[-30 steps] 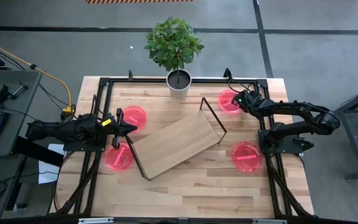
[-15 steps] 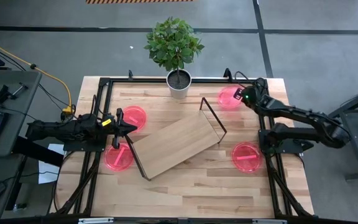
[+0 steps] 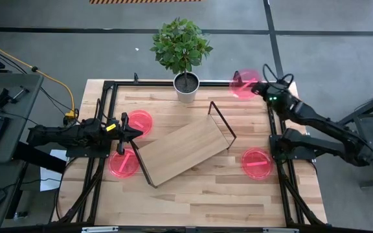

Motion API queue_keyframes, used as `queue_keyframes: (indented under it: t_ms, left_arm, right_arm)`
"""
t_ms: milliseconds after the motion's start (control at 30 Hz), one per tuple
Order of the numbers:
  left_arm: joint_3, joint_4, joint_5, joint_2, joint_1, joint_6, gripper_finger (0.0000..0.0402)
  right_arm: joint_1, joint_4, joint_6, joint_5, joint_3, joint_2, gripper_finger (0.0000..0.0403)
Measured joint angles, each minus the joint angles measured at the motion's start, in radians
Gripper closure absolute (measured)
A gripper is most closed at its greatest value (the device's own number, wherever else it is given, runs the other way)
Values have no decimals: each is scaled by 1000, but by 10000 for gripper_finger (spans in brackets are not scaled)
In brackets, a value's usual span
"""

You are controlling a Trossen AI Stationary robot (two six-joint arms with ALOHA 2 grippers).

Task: Place and stack plates onto a shelf
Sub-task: Put the pink plate on the shelf

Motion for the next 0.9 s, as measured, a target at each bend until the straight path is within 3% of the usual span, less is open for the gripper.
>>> queue_keyframes:
  t_ms: [167,300,600,900]
  left_arm:
    - [0,0,0,0,0,0,401]
    - [0,0,0,0,0,0,402]
    - [0,0,0,0,0,0,402]
    - [0,0,0,0,0,0,402]
  right_arm:
    - [111,9,-107,1,119,4,403]
    - [263,30,-155,-11,169,59,403]
    - [652,313,-226,-67,178,270,403]
    - [834,339,-105,-63,220,509,403]
